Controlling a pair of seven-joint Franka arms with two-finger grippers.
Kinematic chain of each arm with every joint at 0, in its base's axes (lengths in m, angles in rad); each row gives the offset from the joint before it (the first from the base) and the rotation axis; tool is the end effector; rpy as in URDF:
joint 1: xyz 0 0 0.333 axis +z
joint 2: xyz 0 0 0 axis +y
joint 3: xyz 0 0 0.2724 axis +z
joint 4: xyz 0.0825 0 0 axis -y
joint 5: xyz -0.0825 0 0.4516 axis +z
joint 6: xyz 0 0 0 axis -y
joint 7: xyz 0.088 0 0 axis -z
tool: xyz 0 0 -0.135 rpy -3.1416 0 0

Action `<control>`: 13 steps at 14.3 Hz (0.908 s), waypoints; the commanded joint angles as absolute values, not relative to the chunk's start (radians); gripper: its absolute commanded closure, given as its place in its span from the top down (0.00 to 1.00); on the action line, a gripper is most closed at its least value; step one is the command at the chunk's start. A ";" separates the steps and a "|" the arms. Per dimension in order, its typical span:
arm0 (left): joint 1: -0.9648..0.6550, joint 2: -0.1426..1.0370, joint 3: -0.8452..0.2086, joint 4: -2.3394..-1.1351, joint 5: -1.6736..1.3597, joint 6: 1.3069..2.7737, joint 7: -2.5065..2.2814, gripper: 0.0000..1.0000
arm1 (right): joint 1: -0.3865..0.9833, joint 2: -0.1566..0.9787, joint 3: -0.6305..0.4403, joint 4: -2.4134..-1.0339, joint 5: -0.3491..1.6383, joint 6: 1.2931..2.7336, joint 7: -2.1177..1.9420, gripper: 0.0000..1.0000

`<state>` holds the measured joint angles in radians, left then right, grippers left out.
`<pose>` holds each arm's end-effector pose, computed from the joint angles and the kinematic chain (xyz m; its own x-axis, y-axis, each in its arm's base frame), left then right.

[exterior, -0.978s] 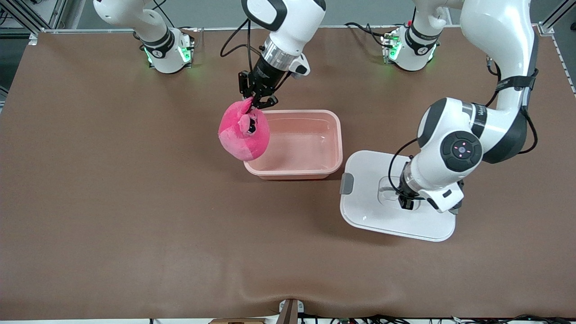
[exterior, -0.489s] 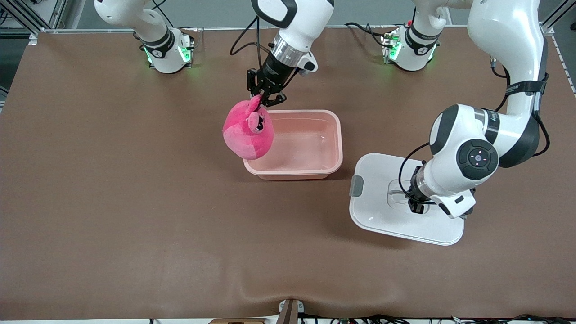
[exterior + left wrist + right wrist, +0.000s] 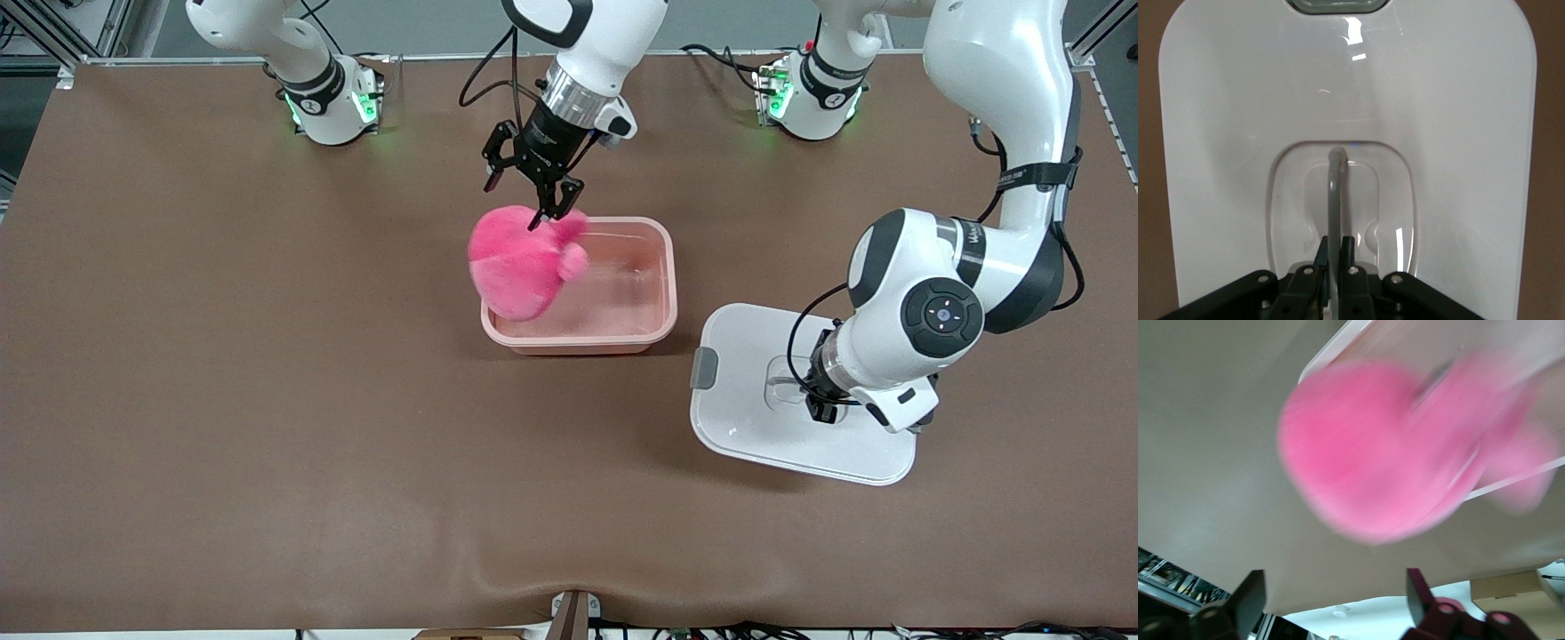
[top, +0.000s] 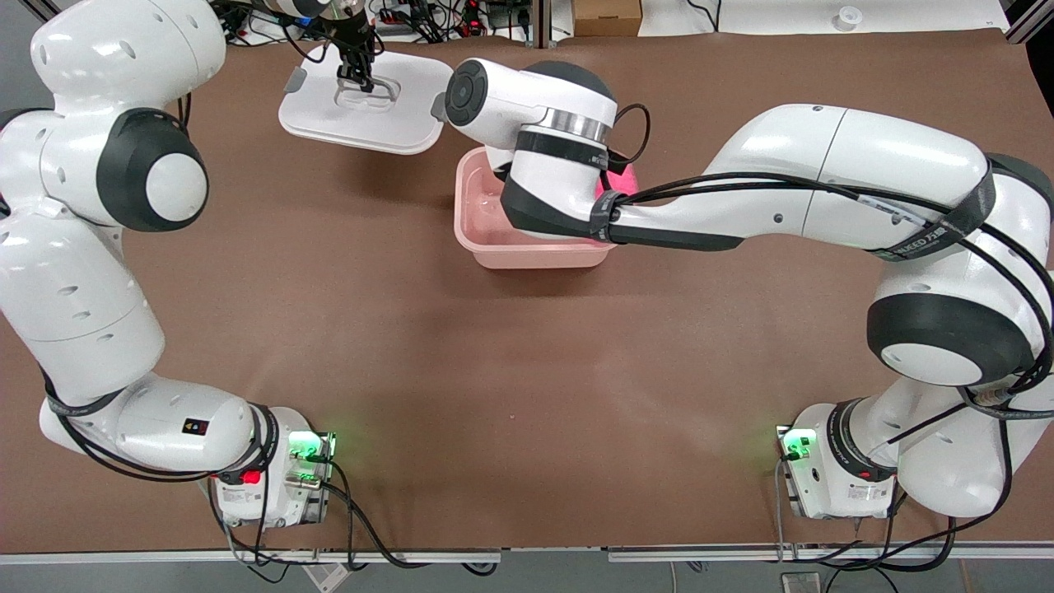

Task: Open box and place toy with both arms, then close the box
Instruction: 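Open the right gripper and withdraw it from the box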

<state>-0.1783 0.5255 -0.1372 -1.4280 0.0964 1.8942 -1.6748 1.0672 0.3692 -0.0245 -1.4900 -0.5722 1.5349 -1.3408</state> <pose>0.7077 -0.2091 0.2980 0.2268 0.9736 0.0265 0.9729 -0.2252 -0.0518 0.4052 0.5491 0.3737 -0.6660 0.4641 -0.5840 0.6657 0.7231 -0.1846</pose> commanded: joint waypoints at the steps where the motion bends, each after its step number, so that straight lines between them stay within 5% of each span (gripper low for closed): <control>1: -0.172 0.518 -0.146 -1.431 0.120 1.901 -1.664 0.00 | 1.066 0.382 -0.031 -1.465 -0.584 1.493 -1.333 1.00; 13: -0.175 0.523 -0.146 -1.431 0.120 1.904 -1.664 0.00 | 0.761 0.367 -0.034 -1.465 -0.384 1.517 -1.226 1.00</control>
